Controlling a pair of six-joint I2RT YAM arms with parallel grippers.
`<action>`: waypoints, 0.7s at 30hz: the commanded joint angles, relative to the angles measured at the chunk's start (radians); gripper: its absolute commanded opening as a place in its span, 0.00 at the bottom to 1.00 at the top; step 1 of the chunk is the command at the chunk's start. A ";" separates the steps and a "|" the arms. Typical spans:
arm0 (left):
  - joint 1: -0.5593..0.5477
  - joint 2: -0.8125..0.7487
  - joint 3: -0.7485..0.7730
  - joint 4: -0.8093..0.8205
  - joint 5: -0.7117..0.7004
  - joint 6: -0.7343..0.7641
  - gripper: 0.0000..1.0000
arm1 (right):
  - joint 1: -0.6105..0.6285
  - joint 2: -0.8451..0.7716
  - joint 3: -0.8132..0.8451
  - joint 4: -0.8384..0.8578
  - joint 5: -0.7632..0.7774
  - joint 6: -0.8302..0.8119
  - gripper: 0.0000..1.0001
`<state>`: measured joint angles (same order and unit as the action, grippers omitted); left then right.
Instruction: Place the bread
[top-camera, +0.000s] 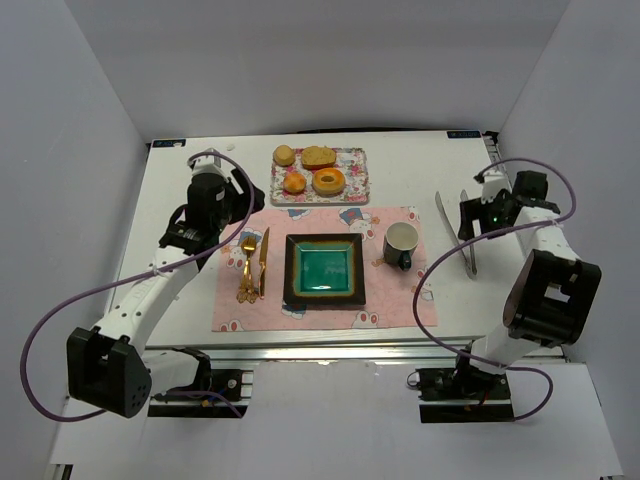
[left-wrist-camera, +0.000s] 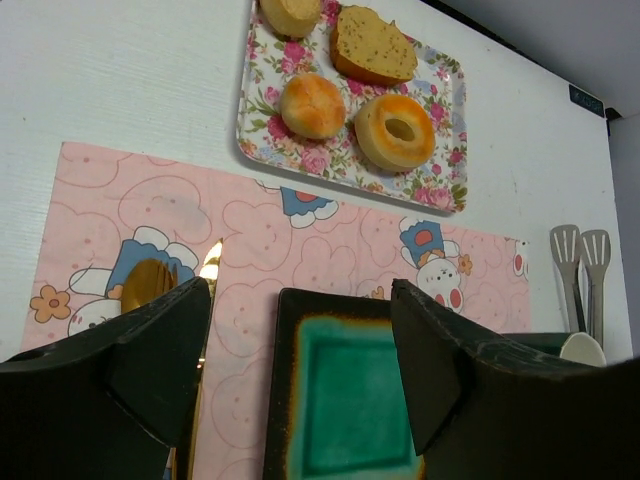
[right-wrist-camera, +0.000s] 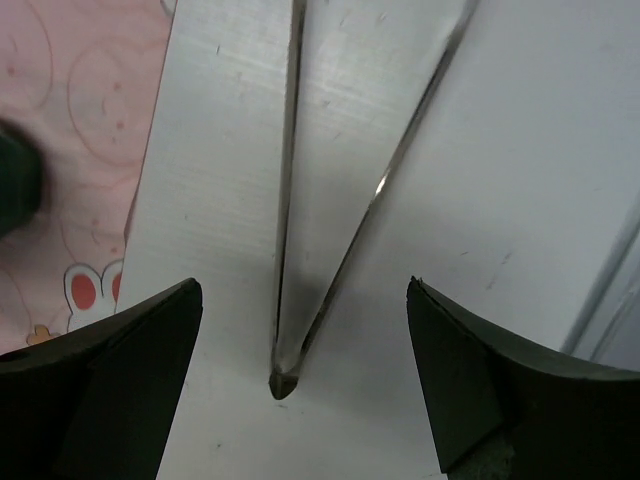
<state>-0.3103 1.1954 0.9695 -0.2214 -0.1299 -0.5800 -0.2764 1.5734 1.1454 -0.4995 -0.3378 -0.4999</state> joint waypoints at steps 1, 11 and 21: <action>0.005 -0.014 0.003 0.002 0.018 -0.001 0.82 | 0.011 0.014 -0.067 0.032 -0.022 -0.103 0.87; 0.008 0.007 0.006 0.001 0.010 -0.004 0.83 | 0.017 0.168 -0.061 0.167 0.049 0.013 0.83; 0.008 0.029 0.008 -0.007 0.012 -0.009 0.83 | 0.045 0.244 -0.065 0.245 0.063 0.060 0.78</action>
<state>-0.3088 1.2201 0.9680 -0.2253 -0.1230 -0.5880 -0.2462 1.7931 1.0676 -0.2993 -0.2825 -0.4694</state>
